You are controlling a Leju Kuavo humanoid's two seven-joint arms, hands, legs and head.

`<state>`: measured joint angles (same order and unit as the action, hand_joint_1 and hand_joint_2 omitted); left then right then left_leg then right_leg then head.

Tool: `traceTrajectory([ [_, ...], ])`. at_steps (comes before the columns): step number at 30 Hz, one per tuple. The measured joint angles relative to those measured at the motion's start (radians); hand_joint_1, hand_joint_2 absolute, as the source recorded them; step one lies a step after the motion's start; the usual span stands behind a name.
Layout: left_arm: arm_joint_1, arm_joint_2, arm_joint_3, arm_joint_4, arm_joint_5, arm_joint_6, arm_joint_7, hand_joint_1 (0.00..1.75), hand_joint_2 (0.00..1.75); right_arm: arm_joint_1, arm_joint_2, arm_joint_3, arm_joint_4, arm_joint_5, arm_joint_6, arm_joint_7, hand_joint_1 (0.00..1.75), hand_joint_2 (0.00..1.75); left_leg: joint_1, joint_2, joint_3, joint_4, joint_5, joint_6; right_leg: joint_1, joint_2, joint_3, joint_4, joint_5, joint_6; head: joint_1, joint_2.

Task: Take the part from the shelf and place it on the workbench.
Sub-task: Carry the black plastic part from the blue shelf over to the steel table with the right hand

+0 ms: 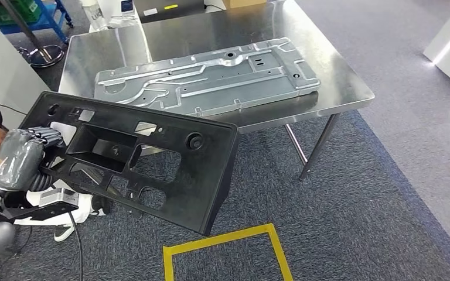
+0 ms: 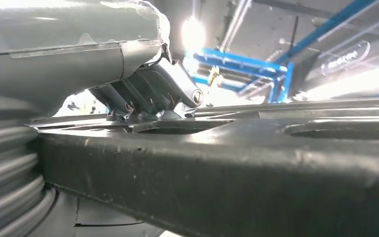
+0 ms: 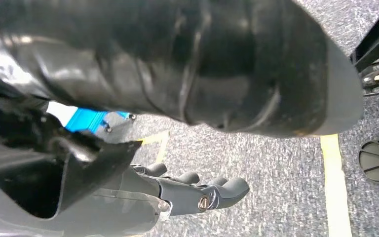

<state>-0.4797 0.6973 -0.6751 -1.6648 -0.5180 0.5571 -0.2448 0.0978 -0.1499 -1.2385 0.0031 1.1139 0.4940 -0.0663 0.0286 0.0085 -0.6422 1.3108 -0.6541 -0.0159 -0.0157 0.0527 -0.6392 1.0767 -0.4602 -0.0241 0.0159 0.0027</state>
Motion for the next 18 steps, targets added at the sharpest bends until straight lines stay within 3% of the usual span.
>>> traceTrajectory([
  [1, 0.0, 0.0, -0.002, 0.0, 0.003, -0.004, 0.0, 1.75, 1.75, 0.0, 0.0, 0.001, 0.0, 0.0, 0.0, 0.0, 0.0, 0.0, -0.006, -0.005, 0.008, -0.038, 0.039, 0.012, 0.005, 0.013, 0.004, 0.0, -0.001, -0.001, 0.0, 0.0],
  [3, -0.004, 0.001, -0.002, -0.001, 0.007, -0.011, -0.001, 1.75, 1.75, -0.001, 0.002, 0.001, 0.0, -0.002, 0.0, 0.0, 0.0, 0.0, -0.018, -0.044, 0.049, -0.164, 0.124, 0.046, 0.012, 0.037, 0.01, -0.001, -0.001, -0.001, 0.0, 0.0],
  [5, -0.009, 0.002, -0.003, -0.003, 0.011, -0.016, -0.002, 1.75, 1.75, -0.003, 0.003, 0.002, 0.001, -0.002, 0.0, 0.0, 0.0, 0.0, -0.026, -0.079, 0.077, -0.246, 0.158, 0.067, 0.009, 0.059, 0.005, -0.003, 0.003, 0.005, 0.0, 0.0],
  [6, -0.012, 0.003, -0.003, -0.004, 0.013, -0.018, -0.002, 1.75, 1.75, -0.003, 0.003, 0.002, 0.002, -0.003, 0.0, 0.0, 0.0, 0.0, -0.028, -0.079, 0.081, -0.258, 0.156, 0.069, 0.006, 0.07, 0.001, -0.005, 0.007, 0.011, 0.0, 0.0],
  [8, -0.017, 0.003, -0.003, -0.006, 0.017, -0.022, -0.002, 1.75, 1.75, -0.001, 0.001, 0.003, 0.002, -0.003, 0.0, 0.001, 0.0, 0.0, -0.027, -0.055, 0.091, -0.284, 0.163, 0.064, 0.003, 0.083, -0.003, -0.011, 0.014, 0.025, 0.0, 0.0],
  [10, -0.018, 0.001, -0.004, -0.007, 0.019, -0.023, -0.001, 1.75, 1.75, 0.0, 0.001, 0.003, 0.002, -0.005, 0.0, 0.001, 0.0, 0.0, -0.021, -0.031, 0.103, -0.313, 0.178, 0.061, 0.01, 0.042, -0.018, 0.02, -0.008, 0.034, 0.0, 0.0],
  [12, -0.019, 0.0, -0.006, -0.009, 0.023, -0.026, 0.002, 1.75, 1.75, -0.002, 0.0, 0.003, 0.002, -0.007, 0.0, 0.001, 0.0, 0.0, -0.02, -0.013, 0.108, -0.324, 0.183, 0.062, 0.011, -0.021, -0.066, 0.12, -0.068, 0.042, 0.001, 0.0],
  [14, -0.018, 0.0, -0.011, -0.009, 0.027, -0.034, 0.009, 1.75, 1.75, -0.003, -0.001, 0.004, 0.001, -0.01, -0.001, 0.001, 0.0, 0.0, -0.022, 0.004, 0.107, -0.321, 0.181, 0.061, 0.004, -0.044, -0.11, 0.216, -0.106, 0.051, 0.0, 0.0],
  [15, -0.018, 0.0, -0.015, -0.009, 0.028, -0.039, 0.013, 1.75, 1.75, -0.003, -0.001, 0.004, 0.001, -0.009, -0.002, 0.0, 0.0, 0.0, -0.022, 0.012, 0.107, -0.319, 0.179, 0.059, 0.001, -0.047, -0.11, 0.221, -0.099, 0.055, 0.001, 0.0],
  [16, -0.018, -0.001, -0.018, -0.009, 0.029, -0.045, 0.018, 1.75, 1.75, -0.003, -0.001, 0.005, 0.001, -0.001, -0.013, -0.008, 0.0, 0.0, -0.022, 0.017, 0.107, -0.316, 0.177, 0.056, -0.002, -0.049, -0.091, 0.189, -0.075, 0.057, 0.0, 0.0],
  [18, -0.019, -0.007, -0.021, -0.01, 0.015, -0.056, 0.031, 1.75, 1.75, -0.016, 0.019, 0.025, 0.001, 0.055, -0.107, -0.036, 0.0, 0.0, -0.022, 0.024, 0.108, -0.31, 0.172, 0.048, -0.003, -0.052, -0.017, 0.059, -0.018, 0.053, 0.0, 0.0],
])
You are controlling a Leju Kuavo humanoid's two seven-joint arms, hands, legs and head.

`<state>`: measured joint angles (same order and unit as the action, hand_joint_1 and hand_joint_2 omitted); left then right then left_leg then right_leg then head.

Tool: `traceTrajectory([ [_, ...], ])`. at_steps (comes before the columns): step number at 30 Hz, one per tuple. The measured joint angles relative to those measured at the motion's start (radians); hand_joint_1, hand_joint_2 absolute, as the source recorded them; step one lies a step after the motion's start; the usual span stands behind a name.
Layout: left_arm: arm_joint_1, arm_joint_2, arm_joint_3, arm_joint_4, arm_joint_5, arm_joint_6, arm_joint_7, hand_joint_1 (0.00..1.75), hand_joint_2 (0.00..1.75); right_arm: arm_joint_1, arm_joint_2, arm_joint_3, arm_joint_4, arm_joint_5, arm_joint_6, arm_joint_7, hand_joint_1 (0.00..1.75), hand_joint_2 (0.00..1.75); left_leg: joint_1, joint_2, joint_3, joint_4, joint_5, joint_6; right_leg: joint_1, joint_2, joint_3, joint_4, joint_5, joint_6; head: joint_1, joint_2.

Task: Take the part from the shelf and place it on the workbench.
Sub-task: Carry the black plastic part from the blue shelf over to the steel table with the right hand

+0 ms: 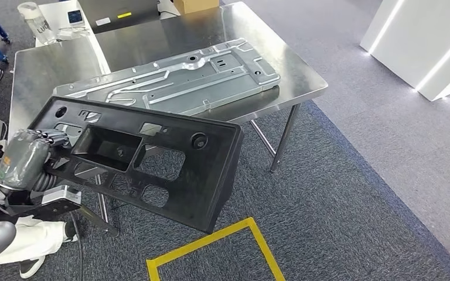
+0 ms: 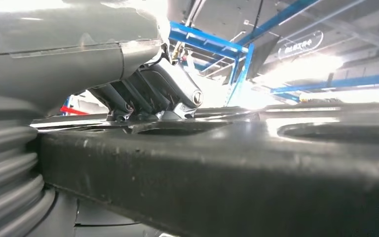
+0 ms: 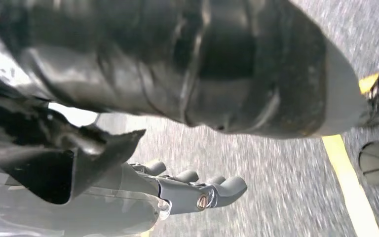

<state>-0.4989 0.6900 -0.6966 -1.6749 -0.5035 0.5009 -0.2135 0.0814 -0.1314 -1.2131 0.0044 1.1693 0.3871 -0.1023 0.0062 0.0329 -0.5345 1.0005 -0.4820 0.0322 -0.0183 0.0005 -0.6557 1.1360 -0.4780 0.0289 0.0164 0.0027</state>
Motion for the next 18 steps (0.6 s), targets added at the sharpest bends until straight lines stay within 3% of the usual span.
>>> traceTrajectory([
  [2, -0.007, -0.017, -0.004, -0.003, -0.039, -0.019, 0.025, 1.75, 1.75, -0.031, 0.046, 0.044, -0.002, 0.07, -0.199, -0.02, 0.0, 0.0, -0.002, 0.005, -0.002, 0.007, -0.005, -0.011, 0.006, -0.001, 0.043, -0.085, 0.024, -0.015, 0.0, 0.0],
  [4, -0.016, -0.037, -0.009, -0.009, -0.075, -0.036, 0.058, 1.75, 1.75, -0.065, 0.092, 0.082, -0.011, 0.099, -0.346, -0.016, 0.0, 0.0, -0.001, 0.009, -0.002, 0.006, -0.008, -0.024, 0.012, 0.002, 0.043, -0.095, 0.023, -0.03, 0.0, 0.0],
  [7, -0.023, -0.05, -0.011, -0.024, -0.097, -0.044, 0.086, 1.75, 1.75, -0.104, 0.14, 0.111, -0.033, 0.113, -0.331, -0.01, 0.0, 0.0, 0.004, -0.002, -0.015, 0.042, -0.034, -0.042, 0.006, 0.007, 0.051, -0.105, 0.026, -0.048, 0.0, 0.0],
  [10, -0.022, -0.052, -0.011, -0.031, -0.102, -0.043, 0.093, 1.75, 1.75, -0.116, 0.169, 0.129, -0.044, 0.116, -0.306, -0.01, 0.0, 0.0, 0.007, -0.022, -0.107, 0.223, -0.118, -0.054, 0.004, 0.006, 0.06, -0.108, 0.022, -0.058, 0.0, 0.0],
  [11, -0.018, -0.052, -0.011, -0.032, -0.103, -0.043, 0.095, 1.75, 1.75, -0.117, 0.174, 0.134, -0.048, 0.116, -0.304, -0.01, 0.0, 0.0, 0.007, -0.023, -0.138, 0.276, -0.131, -0.056, 0.004, 0.006, 0.061, -0.107, 0.02, -0.059, 0.0, 0.0],
  [12, -0.014, -0.052, -0.011, -0.033, -0.104, -0.043, 0.095, 1.75, 1.75, -0.117, 0.178, 0.138, -0.051, 0.116, -0.302, -0.01, 0.0, 0.0, 0.008, -0.023, -0.155, 0.295, -0.123, -0.057, 0.004, 0.007, 0.064, -0.107, 0.017, -0.059, 0.0, 0.0],
  [13, -0.012, -0.052, -0.011, -0.034, -0.105, -0.043, 0.096, 1.75, 1.75, -0.117, 0.181, 0.141, -0.054, 0.116, -0.301, -0.01, 0.0, 0.0, 0.009, -0.023, -0.152, 0.273, -0.094, -0.057, 0.003, 0.009, 0.068, -0.106, 0.014, -0.058, 0.0, 0.0],
  [15, -0.01, -0.052, -0.01, -0.036, -0.105, -0.043, 0.096, 1.75, 1.75, -0.117, 0.186, 0.146, -0.059, 0.116, -0.3, -0.01, 0.0, 0.0, 0.012, -0.023, -0.101, 0.144, -0.009, -0.056, 0.003, 0.014, 0.08, -0.105, 0.005, -0.051, 0.0, 0.0],
  [16, -0.011, -0.052, -0.01, -0.037, -0.104, -0.043, 0.097, 1.75, 1.75, -0.118, 0.187, 0.147, -0.061, 0.116, -0.3, -0.01, 0.0, 0.0, 0.012, -0.024, -0.074, 0.082, 0.018, -0.054, 0.004, 0.016, 0.083, -0.103, 0.001, -0.046, 0.0, 0.0],
  [18, -0.01, -0.052, -0.01, -0.039, -0.104, -0.043, 0.097, 1.75, 1.75, -0.119, 0.188, 0.15, -0.066, 0.116, -0.3, -0.01, 0.0, 0.0, 0.008, -0.026, -0.052, 0.026, 0.029, -0.045, 0.007, 0.018, 0.08, -0.101, -0.003, -0.036, 0.0, 0.0],
])
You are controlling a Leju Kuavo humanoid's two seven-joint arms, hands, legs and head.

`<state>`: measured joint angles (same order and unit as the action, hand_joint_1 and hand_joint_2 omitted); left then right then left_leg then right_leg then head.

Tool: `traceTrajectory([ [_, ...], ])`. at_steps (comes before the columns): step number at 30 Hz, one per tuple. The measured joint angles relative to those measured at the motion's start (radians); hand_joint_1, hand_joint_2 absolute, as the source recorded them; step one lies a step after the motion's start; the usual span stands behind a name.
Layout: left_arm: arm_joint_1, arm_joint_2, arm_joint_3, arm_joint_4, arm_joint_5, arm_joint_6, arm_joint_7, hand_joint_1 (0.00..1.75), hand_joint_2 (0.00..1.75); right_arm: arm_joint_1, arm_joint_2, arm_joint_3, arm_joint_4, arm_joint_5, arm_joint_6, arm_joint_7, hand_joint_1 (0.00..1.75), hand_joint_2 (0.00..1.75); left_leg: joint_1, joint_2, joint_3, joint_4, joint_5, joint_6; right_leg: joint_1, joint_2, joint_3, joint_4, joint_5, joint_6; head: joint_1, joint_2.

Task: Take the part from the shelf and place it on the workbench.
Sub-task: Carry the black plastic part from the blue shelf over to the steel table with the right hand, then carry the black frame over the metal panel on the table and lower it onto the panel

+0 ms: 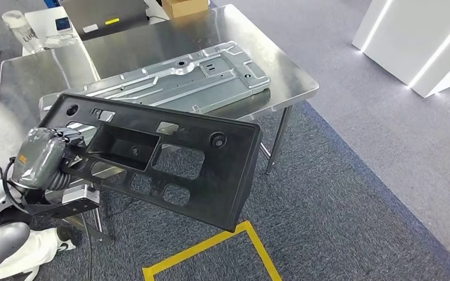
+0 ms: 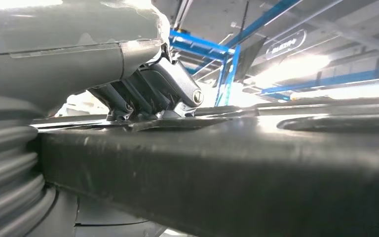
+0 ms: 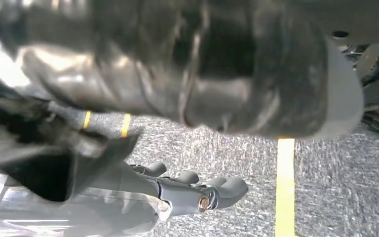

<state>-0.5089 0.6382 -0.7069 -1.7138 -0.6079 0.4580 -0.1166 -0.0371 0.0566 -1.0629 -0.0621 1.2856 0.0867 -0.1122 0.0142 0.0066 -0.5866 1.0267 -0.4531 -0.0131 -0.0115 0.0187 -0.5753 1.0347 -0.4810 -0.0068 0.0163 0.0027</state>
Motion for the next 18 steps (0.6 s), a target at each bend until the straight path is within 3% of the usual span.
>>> traceTrajectory([
  [4, 0.0, 0.0, 0.001, -0.004, 0.0, 0.0, 0.002, 1.75, 1.75, -0.001, 0.003, 0.005, -0.006, 0.0, 0.0, 0.0, 0.0, 0.0, 0.0, -0.001, 0.008, -0.013, -0.004, 0.029, -0.001, -0.004, -0.011, 0.027, -0.02, 0.021, 0.0, 0.0],
  [5, -0.001, 0.0, 0.001, -0.006, 0.0, 0.0, 0.002, 1.75, 1.75, -0.002, 0.003, 0.006, -0.006, 0.0, 0.0, 0.0, 0.0, 0.0, 0.001, -0.001, 0.013, -0.017, -0.004, 0.037, -0.001, -0.006, -0.031, 0.07, -0.042, 0.025, 0.0, 0.0],
  [7, -0.001, -0.002, 0.001, -0.007, -0.003, 0.0, 0.001, 1.75, 1.75, -0.002, 0.005, 0.007, -0.007, 0.0, 0.0, 0.0, 0.0, 0.0, -0.002, 0.002, 0.019, -0.017, -0.01, 0.048, -0.002, -0.009, -0.103, 0.202, -0.095, 0.027, 0.0, 0.0],
  [8, 0.001, -0.003, 0.001, -0.007, -0.006, 0.0, 0.001, 1.75, 1.75, -0.003, 0.006, 0.007, -0.007, 0.0, 0.0, -0.001, 0.0, 0.0, -0.005, 0.002, 0.022, -0.017, -0.014, 0.05, -0.002, -0.009, -0.139, 0.26, -0.109, 0.028, 0.0, 0.0],
  [9, 0.003, -0.004, 0.001, -0.007, -0.011, 0.0, 0.001, 1.75, 1.75, -0.002, 0.007, 0.007, -0.007, 0.0, 0.0, -0.001, 0.0, 0.0, -0.007, 0.002, 0.026, -0.016, -0.018, 0.052, -0.002, -0.009, -0.163, 0.289, -0.105, 0.027, 0.0, 0.0],
  [10, 0.005, -0.005, 0.002, -0.007, -0.017, 0.0, 0.001, 1.75, 1.75, -0.001, 0.007, 0.007, -0.008, 0.0, 0.001, -0.002, 0.0, 0.0, -0.009, 0.002, 0.032, -0.015, -0.023, 0.052, -0.001, -0.01, -0.166, 0.277, -0.079, 0.024, 0.0, 0.0],
  [12, 0.008, -0.008, 0.005, -0.008, -0.028, -0.001, 0.001, 1.75, 1.75, 0.0, 0.007, 0.007, -0.011, 0.0, 0.002, -0.003, 0.0, 0.0, -0.011, 0.001, 0.048, -0.015, -0.036, 0.049, 0.002, -0.01, -0.122, 0.156, 0.006, 0.013, 0.0, 0.0],
  [13, 0.009, -0.009, 0.007, -0.009, -0.032, -0.001, 0.001, 1.75, 1.75, 0.001, 0.007, 0.006, -0.013, 0.0, 0.003, -0.004, 0.0, 0.0, -0.014, 0.001, 0.054, -0.013, -0.043, 0.045, 0.006, -0.012, -0.093, 0.09, 0.035, 0.006, 0.0, 0.0],
  [15, 0.012, -0.012, 0.01, -0.011, -0.039, -0.004, 0.001, 1.75, 1.75, 0.0, 0.006, 0.006, -0.015, 0.0, 0.004, -0.006, 0.0, 0.0, -0.016, 0.002, 0.06, -0.013, -0.053, 0.036, 0.013, -0.015, -0.061, 0.021, 0.049, -0.005, 0.0, 0.0],
  [18, 0.017, -0.016, 0.013, -0.015, -0.049, -0.008, 0.002, 1.75, 1.75, -0.002, 0.007, 0.006, -0.018, 0.0, 0.01, -0.006, 0.0, 0.0, -0.015, 0.003, 0.067, -0.017, -0.062, 0.022, 0.012, -0.013, -0.049, 0.004, 0.039, -0.015, 0.0, 0.0],
])
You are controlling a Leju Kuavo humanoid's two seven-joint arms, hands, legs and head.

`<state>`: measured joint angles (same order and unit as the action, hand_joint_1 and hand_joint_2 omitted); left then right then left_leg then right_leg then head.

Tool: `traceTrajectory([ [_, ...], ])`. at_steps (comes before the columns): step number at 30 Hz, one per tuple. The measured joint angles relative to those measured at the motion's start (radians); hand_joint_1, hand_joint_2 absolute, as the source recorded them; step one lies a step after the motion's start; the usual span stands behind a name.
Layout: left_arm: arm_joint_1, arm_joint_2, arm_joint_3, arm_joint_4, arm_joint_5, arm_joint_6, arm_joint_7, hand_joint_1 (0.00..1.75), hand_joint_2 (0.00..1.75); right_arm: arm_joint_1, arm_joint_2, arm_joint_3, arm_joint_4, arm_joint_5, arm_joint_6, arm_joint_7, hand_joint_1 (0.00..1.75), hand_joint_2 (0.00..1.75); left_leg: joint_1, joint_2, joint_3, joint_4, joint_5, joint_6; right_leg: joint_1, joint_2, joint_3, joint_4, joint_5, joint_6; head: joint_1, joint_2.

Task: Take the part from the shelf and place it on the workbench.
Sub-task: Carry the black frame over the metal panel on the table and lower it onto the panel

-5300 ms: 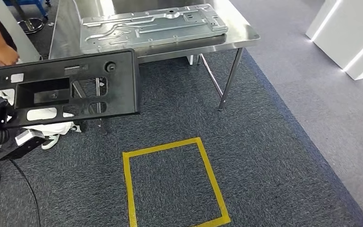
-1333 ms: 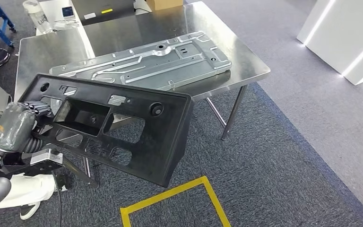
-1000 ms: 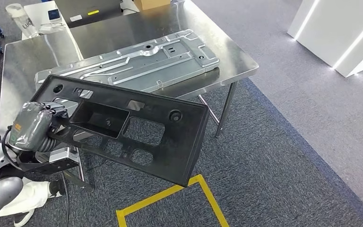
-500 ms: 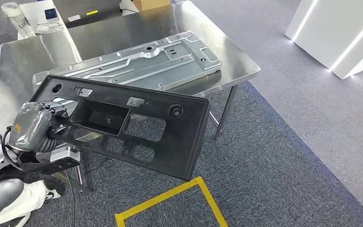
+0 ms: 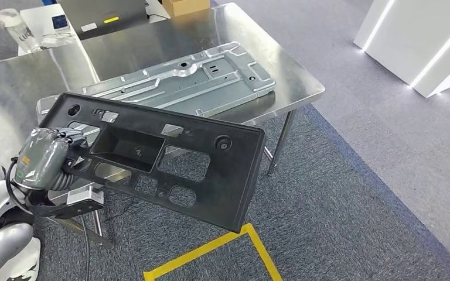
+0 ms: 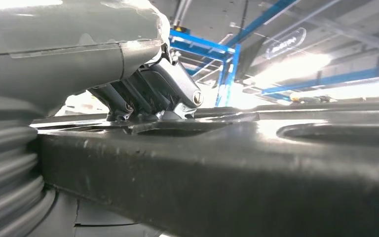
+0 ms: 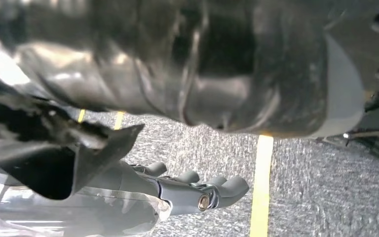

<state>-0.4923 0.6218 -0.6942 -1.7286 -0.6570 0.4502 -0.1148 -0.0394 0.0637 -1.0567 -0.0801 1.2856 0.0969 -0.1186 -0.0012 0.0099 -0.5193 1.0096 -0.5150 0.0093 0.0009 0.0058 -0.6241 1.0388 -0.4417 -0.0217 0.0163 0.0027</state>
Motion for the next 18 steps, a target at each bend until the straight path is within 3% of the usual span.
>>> traceTrajectory([
  [1, 0.0, -0.001, 0.001, -0.002, -0.003, -0.001, 0.0, 1.75, 1.75, 0.001, 0.001, 0.0, -0.001, 0.0, 0.004, -0.001, 0.0, 0.0, 0.001, 0.0, -0.003, 0.013, -0.009, -0.005, -0.004, 0.0, 0.009, -0.008, -0.001, -0.004, 0.0, 0.0],
  [5, -0.001, -0.003, 0.004, -0.006, -0.012, -0.003, 0.003, 1.75, 1.75, 0.001, 0.003, 0.0, -0.004, 0.001, 0.013, -0.003, 0.0, 0.0, 0.008, -0.004, -0.066, 0.138, -0.065, -0.019, -0.01, -0.001, 0.032, -0.024, -0.006, -0.016, 0.0, 0.0],
  [7, -0.001, -0.003, 0.004, -0.006, -0.013, -0.004, 0.003, 1.75, 1.75, 0.001, 0.003, 0.0, -0.004, 0.001, 0.014, -0.003, 0.0, 0.0, 0.008, -0.004, -0.074, 0.151, -0.069, -0.019, -0.01, -0.001, 0.033, -0.024, -0.006, -0.016, 0.0, 0.0],
  [9, 0.006, -0.005, 0.004, -0.006, -0.017, -0.005, 0.005, 1.75, 1.75, 0.001, 0.003, 0.0, -0.007, 0.001, 0.019, -0.004, 0.0, 0.0, 0.013, -0.004, -0.12, 0.217, -0.078, -0.024, -0.01, 0.0, 0.04, -0.024, -0.013, -0.016, 0.0, 0.0],
  [11, 0.016, -0.008, 0.004, -0.007, -0.026, -0.009, 0.006, 1.75, 1.75, 0.0, 0.003, 0.0, -0.011, 0.002, 0.025, -0.004, 0.0, 0.0, 0.023, -0.003, -0.139, 0.183, -0.003, -0.033, -0.013, 0.004, 0.062, -0.019, -0.034, -0.008, 0.0, 0.0],
  [13, 0.018, -0.011, 0.004, -0.008, -0.033, -0.015, 0.008, 1.75, 1.75, 0.001, 0.003, 0.0, -0.012, 0.002, 0.027, -0.004, 0.0, 0.0, 0.025, -0.003, -0.102, 0.059, 0.078, -0.034, -0.014, 0.008, 0.078, -0.012, -0.055, 0.006, 0.0, 0.0],
  [14, 0.018, -0.013, 0.005, -0.01, -0.037, -0.018, 0.01, 1.75, 1.75, 0.0, 0.003, 0.0, -0.013, 0.003, 0.027, -0.004, 0.0, 0.0, 0.022, -0.003, -0.09, 0.031, 0.082, -0.029, -0.013, 0.008, 0.078, -0.01, -0.059, 0.012, 0.0, 0.0],
  [18, 0.022, -0.02, 0.009, -0.016, -0.05, -0.027, 0.015, 1.75, 1.75, -0.003, 0.003, 0.0, -0.019, 0.006, 0.027, -0.004, 0.0, 0.0, 0.02, -0.006, -0.078, 0.012, 0.068, -0.001, -0.014, 0.004, 0.078, 0.0, -0.075, 0.035, 0.0, 0.0],
])
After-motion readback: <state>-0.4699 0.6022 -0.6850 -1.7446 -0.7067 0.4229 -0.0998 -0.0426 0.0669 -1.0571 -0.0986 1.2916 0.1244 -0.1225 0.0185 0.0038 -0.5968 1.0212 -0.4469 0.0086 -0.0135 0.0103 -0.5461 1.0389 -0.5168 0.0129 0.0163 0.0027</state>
